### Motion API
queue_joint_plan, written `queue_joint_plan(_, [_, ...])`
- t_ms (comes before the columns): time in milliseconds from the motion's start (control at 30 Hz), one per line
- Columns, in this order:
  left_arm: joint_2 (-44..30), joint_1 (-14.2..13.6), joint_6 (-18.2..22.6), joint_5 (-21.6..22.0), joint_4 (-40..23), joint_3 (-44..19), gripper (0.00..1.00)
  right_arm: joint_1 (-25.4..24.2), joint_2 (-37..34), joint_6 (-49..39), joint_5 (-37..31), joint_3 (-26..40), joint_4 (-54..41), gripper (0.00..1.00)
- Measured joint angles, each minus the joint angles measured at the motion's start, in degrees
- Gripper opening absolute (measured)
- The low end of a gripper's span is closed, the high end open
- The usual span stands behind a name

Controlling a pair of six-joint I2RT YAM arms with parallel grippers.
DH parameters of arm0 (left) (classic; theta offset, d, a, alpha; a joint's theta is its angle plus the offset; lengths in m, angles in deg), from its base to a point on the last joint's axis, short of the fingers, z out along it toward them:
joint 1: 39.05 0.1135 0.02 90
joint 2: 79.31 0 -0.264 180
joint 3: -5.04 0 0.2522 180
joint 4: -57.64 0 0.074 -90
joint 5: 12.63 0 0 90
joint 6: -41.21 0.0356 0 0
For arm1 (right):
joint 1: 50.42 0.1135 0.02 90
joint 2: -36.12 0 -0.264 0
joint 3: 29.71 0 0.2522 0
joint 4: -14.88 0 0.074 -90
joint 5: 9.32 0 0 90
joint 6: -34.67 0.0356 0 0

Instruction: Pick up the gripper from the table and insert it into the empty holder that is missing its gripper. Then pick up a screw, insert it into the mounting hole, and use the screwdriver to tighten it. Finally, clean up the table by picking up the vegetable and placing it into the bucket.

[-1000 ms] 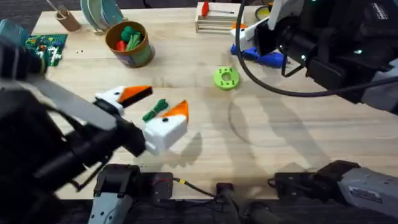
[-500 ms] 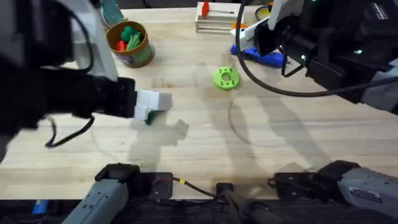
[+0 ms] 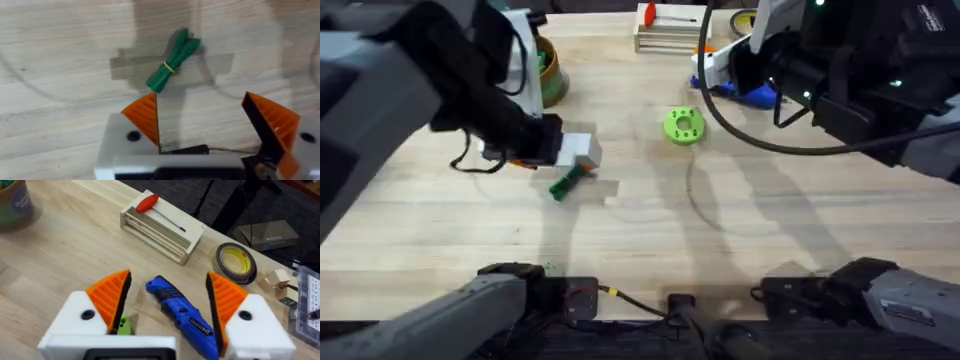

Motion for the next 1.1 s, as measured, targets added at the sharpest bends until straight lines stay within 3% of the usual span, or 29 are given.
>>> queue_joint_plan(267, [-9.25, 0.00, -2.99, 1.29, 3.37, 0.26, 0.995, 0.02, 0.00, 0.00, -0.01, 0.00, 0.00, 0.880])
queue_joint_plan(467, [-11.96, 0.00, -3.37, 3.87, 7.57, 1.64, 0.996, 0.00, 0.00, 0.00, 0.00, 0.00, -0.02, 0.882])
queue_joint_plan(733, [-15.04, -0.18, -3.10, 5.15, 8.51, 2.37, 0.995, 0.00, 0.00, 0.00, 0.00, 0.00, -0.02, 0.882])
queue_joint_plan(1067, [-18.68, -4.64, -2.26, 8.64, 10.13, 5.77, 0.992, 0.00, 0.00, 0.00, -0.02, 0.00, -0.02, 0.882])
queue_joint_plan(1100, [-18.68, -4.68, -2.16, 8.89, 10.11, 5.77, 0.953, 0.00, 0.00, 0.00, 0.00, 0.00, -0.02, 0.882])
